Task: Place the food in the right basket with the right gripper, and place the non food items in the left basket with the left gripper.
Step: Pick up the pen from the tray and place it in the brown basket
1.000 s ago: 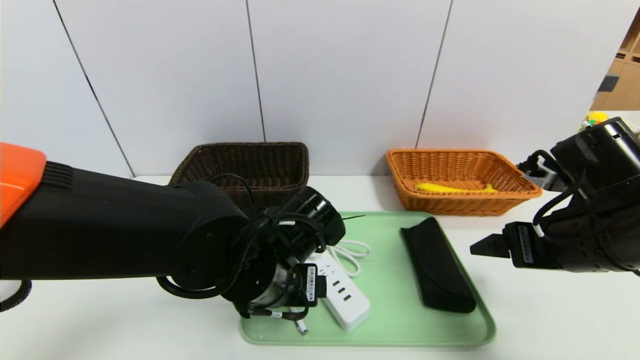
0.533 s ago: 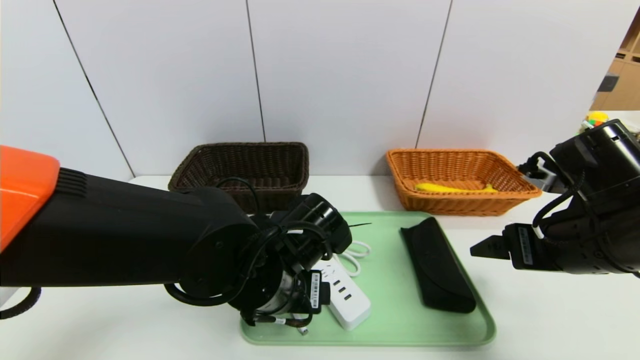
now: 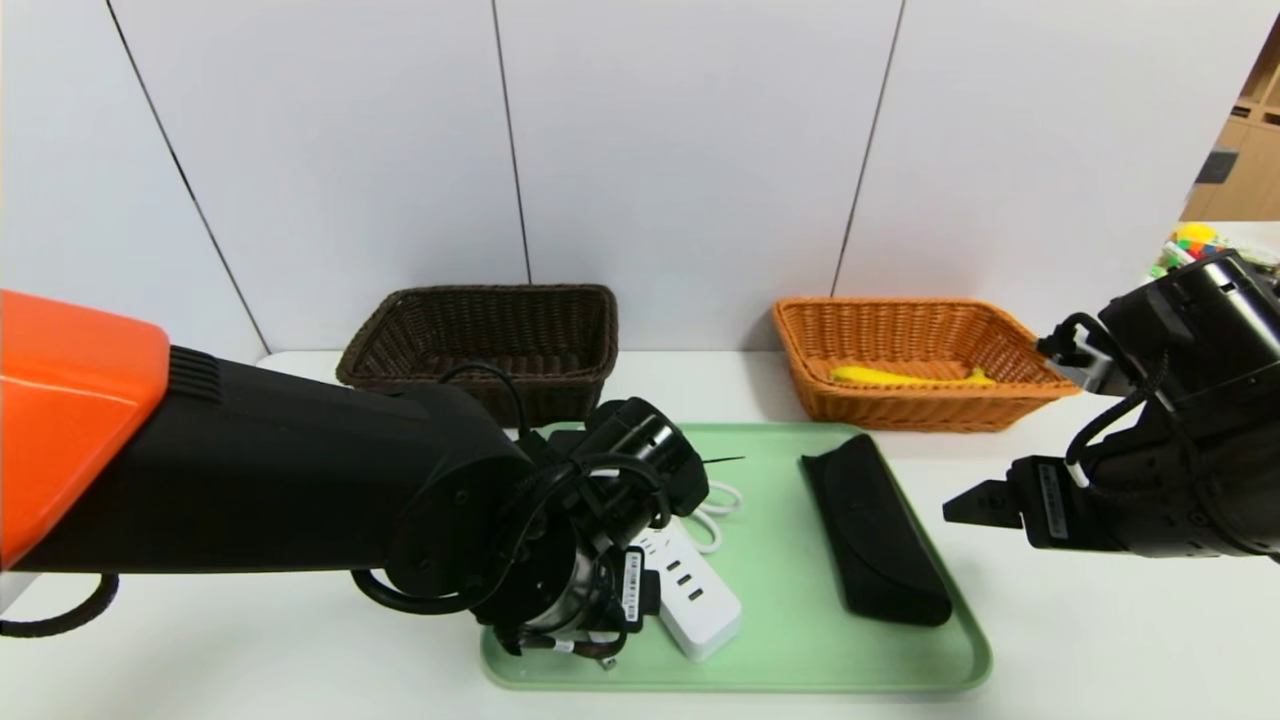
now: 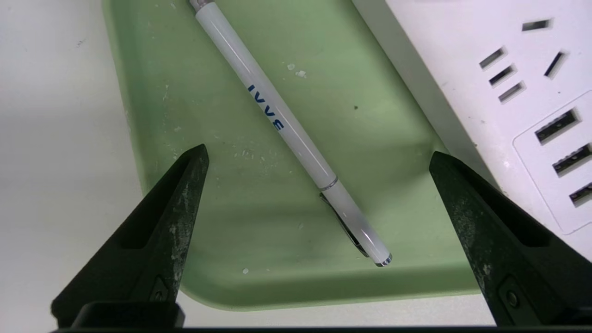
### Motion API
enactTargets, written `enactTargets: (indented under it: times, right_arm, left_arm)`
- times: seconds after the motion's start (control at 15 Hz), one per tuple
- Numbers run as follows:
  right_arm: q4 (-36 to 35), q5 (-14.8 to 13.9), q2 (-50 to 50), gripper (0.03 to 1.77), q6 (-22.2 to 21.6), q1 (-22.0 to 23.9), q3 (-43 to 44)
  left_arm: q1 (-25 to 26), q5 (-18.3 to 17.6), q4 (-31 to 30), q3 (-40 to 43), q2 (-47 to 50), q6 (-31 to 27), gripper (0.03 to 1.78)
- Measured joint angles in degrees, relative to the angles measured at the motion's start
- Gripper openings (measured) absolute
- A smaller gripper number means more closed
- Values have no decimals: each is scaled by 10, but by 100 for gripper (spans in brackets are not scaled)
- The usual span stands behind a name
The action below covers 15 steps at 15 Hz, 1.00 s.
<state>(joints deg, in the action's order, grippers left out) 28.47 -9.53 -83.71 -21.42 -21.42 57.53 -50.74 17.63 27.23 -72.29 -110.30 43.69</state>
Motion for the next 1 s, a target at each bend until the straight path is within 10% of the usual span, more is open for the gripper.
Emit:
enactTargets:
  times: [1.0]
  right_arm:
    - [-19,10,0,170,0,8,-19]
  left_arm:
    - [11,17,-4,-9,-22,0,169]
